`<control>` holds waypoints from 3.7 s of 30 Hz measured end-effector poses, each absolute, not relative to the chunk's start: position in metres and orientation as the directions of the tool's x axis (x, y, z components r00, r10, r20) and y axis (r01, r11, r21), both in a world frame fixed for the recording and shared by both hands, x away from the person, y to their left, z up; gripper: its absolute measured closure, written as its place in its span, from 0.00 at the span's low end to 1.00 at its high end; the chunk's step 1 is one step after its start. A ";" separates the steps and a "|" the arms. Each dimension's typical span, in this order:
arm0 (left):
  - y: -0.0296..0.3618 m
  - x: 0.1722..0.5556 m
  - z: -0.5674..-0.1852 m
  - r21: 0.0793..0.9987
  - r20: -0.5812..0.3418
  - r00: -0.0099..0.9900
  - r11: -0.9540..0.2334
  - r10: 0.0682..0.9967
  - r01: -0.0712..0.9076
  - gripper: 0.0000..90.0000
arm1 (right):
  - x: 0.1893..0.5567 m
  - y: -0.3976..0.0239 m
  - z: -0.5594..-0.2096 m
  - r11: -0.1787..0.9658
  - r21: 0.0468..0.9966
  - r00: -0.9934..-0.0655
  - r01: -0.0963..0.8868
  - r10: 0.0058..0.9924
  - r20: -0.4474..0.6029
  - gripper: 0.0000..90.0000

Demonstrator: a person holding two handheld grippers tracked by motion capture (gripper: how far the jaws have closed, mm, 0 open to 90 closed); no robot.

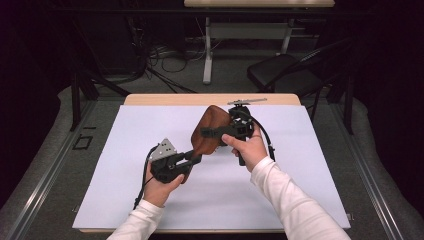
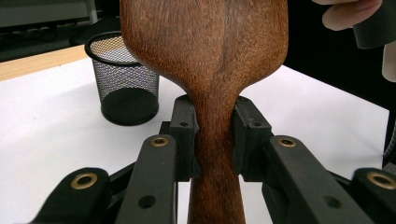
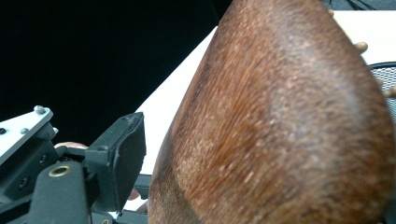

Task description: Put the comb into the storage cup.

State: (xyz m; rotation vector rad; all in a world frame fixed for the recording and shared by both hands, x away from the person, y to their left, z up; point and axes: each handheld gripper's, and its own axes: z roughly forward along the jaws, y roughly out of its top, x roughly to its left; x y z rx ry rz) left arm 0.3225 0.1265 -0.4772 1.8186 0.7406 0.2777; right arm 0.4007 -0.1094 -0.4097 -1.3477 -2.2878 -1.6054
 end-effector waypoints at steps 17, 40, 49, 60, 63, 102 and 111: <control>0.127 0.324 -0.480 0.908 -0.159 0.779 -0.220 0.607 0.357 0.81 | 0.404 -0.112 -0.414 0.064 0.717 -0.598 0.694 0.606 0.525 0.29; 0.130 0.326 -0.482 0.908 -0.163 0.779 -0.217 0.606 0.358 0.81 | 0.407 -0.118 -0.423 -0.057 0.669 -0.527 0.741 0.568 0.632 0.44; 0.130 0.328 -0.484 0.904 -0.167 0.779 -0.221 0.605 0.365 0.81 | 0.410 -0.122 -0.426 -0.089 0.637 -0.506 0.765 0.528 0.682 0.49; 0.130 0.329 -0.487 0.900 -0.165 0.782 -0.231 0.601 0.369 0.81 | 0.409 -0.122 -0.427 -0.078 0.630 -0.505 0.773 0.526 0.685 0.51; 0.130 0.330 -0.488 0.899 -0.167 0.781 -0.232 0.602 0.371 0.80 | 0.409 -0.121 -0.428 -0.082 0.628 -0.502 0.774 0.524 0.688 0.51; 0.132 0.330 -0.491 0.901 -0.182 0.777 -0.215 0.602 0.378 0.77 | 0.412 -0.123 -0.431 -0.093 0.589 -0.473 0.803 0.501 0.724 0.53; 0.133 0.332 -0.492 0.898 -0.201 0.760 -0.193 0.618 0.395 0.67 | 0.414 -0.126 -0.434 -0.104 0.584 -0.466 0.805 0.498 0.731 0.53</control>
